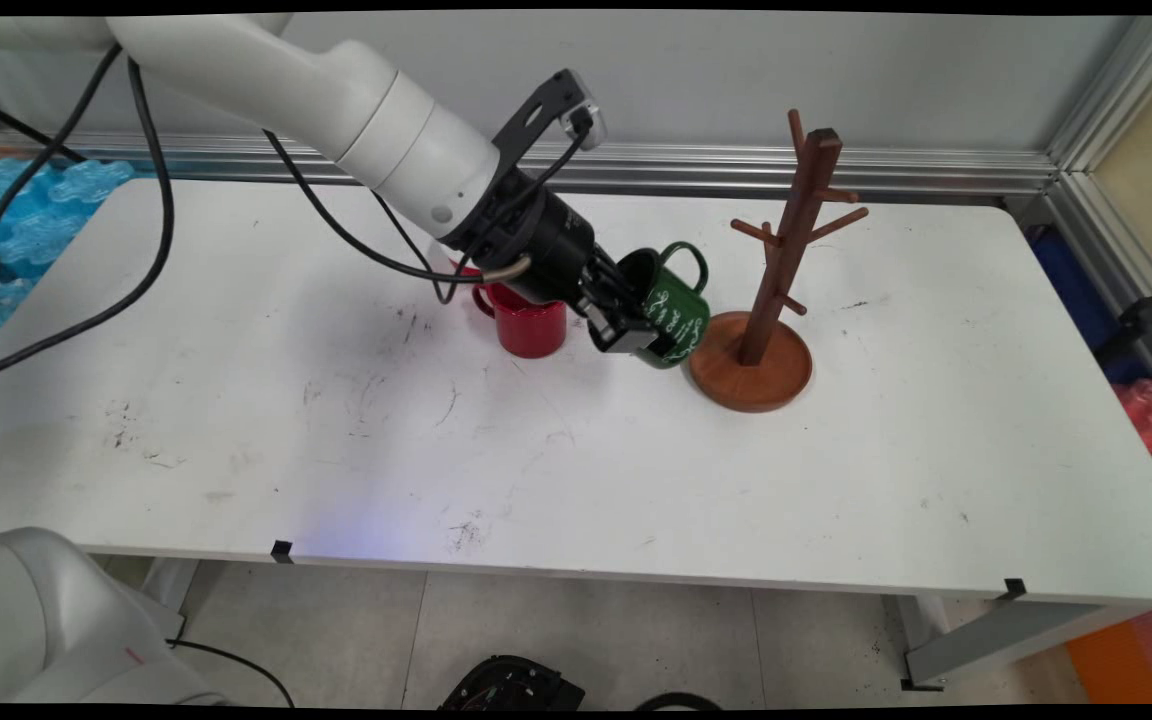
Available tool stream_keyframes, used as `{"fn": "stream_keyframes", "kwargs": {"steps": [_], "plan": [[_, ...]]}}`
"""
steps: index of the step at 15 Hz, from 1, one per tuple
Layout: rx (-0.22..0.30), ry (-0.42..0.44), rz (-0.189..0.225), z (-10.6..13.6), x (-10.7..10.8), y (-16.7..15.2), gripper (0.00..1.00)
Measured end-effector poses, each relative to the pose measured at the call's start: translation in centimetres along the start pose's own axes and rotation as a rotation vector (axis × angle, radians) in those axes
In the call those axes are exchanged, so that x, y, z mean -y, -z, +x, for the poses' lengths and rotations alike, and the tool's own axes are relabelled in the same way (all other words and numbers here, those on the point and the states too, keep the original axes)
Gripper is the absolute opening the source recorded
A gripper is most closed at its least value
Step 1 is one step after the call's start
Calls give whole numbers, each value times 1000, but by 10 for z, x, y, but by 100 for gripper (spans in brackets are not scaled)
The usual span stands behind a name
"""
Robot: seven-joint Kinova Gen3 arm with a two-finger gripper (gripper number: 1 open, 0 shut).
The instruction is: Place the picked object on the table
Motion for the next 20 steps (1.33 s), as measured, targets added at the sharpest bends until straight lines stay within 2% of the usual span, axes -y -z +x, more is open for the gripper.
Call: {"fn": "stream_keyframes", "kwargs": {"steps": [5,12,20], "plan": [[52,-33,4,-6,2,0,0],[152,-94,17,-21,8,0,0],[235,-161,10,-38,11,-6,0]]}}
